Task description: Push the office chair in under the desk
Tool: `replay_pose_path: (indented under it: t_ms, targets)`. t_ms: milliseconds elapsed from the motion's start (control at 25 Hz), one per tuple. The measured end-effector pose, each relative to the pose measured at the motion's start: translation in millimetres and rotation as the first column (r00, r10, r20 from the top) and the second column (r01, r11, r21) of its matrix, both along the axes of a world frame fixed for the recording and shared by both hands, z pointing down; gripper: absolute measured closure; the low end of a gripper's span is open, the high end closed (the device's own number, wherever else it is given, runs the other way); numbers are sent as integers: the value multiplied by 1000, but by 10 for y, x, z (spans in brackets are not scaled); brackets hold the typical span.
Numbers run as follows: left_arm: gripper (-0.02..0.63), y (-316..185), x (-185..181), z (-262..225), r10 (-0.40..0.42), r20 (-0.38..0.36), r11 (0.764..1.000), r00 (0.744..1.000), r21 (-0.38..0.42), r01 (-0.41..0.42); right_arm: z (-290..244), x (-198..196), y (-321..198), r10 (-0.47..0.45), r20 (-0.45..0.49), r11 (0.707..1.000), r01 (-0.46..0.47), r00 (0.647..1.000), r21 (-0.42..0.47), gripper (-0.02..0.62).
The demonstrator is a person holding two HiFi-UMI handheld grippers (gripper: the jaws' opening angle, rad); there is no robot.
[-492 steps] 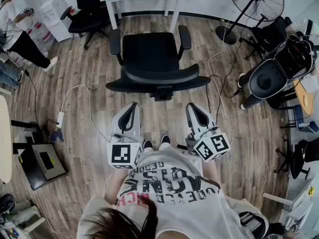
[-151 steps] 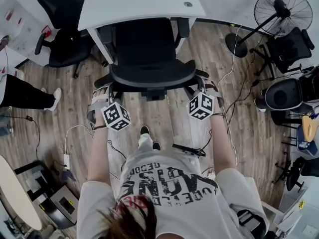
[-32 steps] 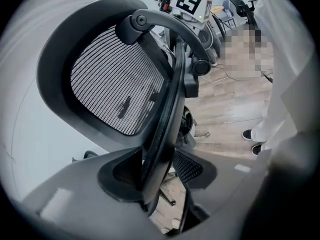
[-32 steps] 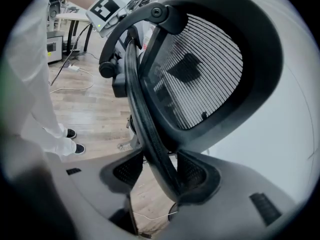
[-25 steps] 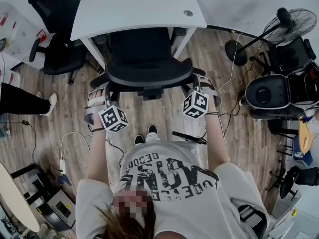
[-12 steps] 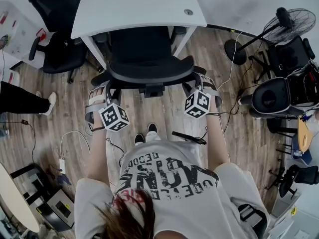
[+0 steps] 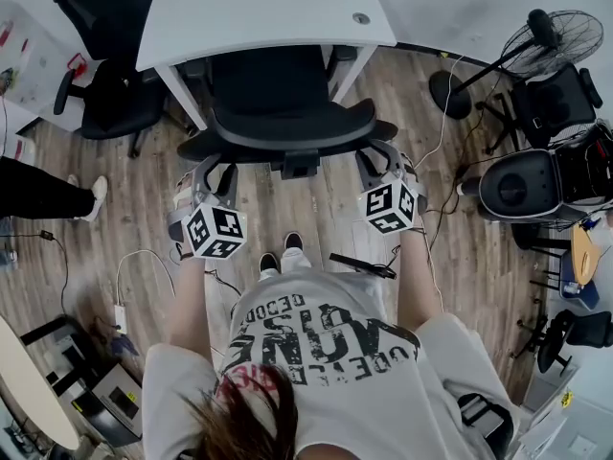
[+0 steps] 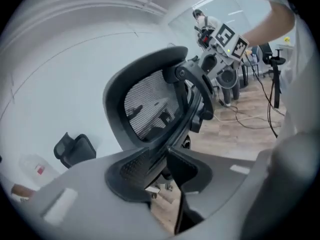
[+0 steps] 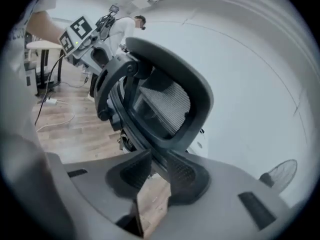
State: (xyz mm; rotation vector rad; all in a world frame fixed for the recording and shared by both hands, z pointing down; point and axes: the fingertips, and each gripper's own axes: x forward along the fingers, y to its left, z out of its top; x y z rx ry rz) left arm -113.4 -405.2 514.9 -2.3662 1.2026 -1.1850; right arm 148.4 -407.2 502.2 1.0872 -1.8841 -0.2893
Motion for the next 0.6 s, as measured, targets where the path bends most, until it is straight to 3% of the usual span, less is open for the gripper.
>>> replay_pose_path:
  t_ms: [240,480,600]
  targets:
    - [547,4,1,-220,-55,-225,998,973,-10,54,-125,-134,103,80,201,997,-83,976,4,540]
    - [594,76,-24,-339,-37,-268,999,963,19,43,-202,-261,249,173,432,984,-172,885,-42,561]
    - [594,129,-42,-372,-35,-313,999,949,5,38,-271,-316,329,204,503,977,-205,840,-54,563]
